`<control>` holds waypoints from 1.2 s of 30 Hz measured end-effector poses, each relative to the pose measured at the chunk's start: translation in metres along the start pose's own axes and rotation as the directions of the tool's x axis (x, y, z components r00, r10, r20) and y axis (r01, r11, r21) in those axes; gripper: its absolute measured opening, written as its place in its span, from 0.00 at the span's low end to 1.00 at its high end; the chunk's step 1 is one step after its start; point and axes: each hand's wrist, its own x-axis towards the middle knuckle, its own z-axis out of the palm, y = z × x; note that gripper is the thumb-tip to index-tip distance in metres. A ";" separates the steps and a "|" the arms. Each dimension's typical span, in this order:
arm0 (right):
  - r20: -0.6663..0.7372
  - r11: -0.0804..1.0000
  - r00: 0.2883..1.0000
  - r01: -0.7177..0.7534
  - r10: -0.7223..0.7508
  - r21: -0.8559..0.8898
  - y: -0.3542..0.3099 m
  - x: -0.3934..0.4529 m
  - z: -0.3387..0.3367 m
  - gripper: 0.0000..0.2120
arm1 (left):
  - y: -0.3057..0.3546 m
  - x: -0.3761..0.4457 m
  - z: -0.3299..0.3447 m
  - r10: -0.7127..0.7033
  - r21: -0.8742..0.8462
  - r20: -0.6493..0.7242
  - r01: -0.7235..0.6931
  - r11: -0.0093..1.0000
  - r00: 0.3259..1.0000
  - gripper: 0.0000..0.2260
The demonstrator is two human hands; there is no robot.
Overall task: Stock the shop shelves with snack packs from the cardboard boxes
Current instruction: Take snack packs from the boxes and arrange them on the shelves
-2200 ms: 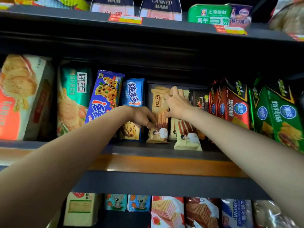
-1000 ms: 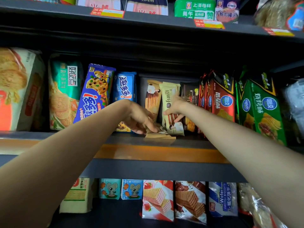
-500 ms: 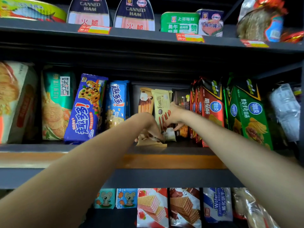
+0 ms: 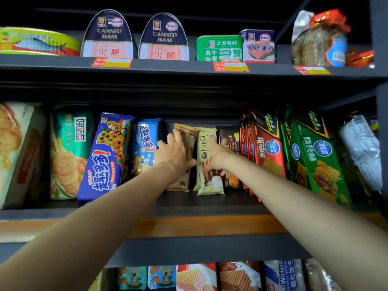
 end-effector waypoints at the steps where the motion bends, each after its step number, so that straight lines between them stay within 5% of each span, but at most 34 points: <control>1: -0.011 0.999 1.000 0.003 -0.003 -0.040 0.000 0.002 0.000 0.52 | 0.003 0.003 0.001 0.004 -0.033 0.000 -0.004 0.999 1.000 0.47; 6: 0.075 0.994 0.997 -0.003 0.011 -0.111 0.008 0.015 0.011 0.60 | 0.013 0.017 0.014 0.033 -0.164 0.042 -0.025 0.986 0.999 0.48; 12: 0.014 0.950 0.993 0.114 -0.115 -0.291 0.010 0.022 0.019 0.56 | 0.013 0.023 0.029 -0.047 -0.204 0.166 0.081 0.976 0.985 0.47; 15: -0.001 0.936 0.988 0.145 -0.154 -0.320 0.011 0.022 0.020 0.55 | 0.012 0.024 0.032 0.077 -0.135 0.210 -0.049 0.990 0.975 0.41; 19: -0.011 0.897 0.982 0.167 -0.188 -0.409 0.010 0.020 0.019 0.57 | 0.005 0.019 0.024 0.116 0.011 0.339 -0.128 0.992 0.934 0.47; 25: -0.045 0.798 0.974 0.154 -0.221 -0.583 0.012 0.024 0.018 0.58 | -0.009 0.026 0.035 0.071 0.174 0.269 -0.121 0.977 0.960 0.56; 36: -0.060 0.869 0.975 0.163 -0.215 -0.467 0.014 0.014 0.002 0.58 | -0.006 0.021 0.016 0.126 0.246 0.208 -0.177 0.953 0.970 0.59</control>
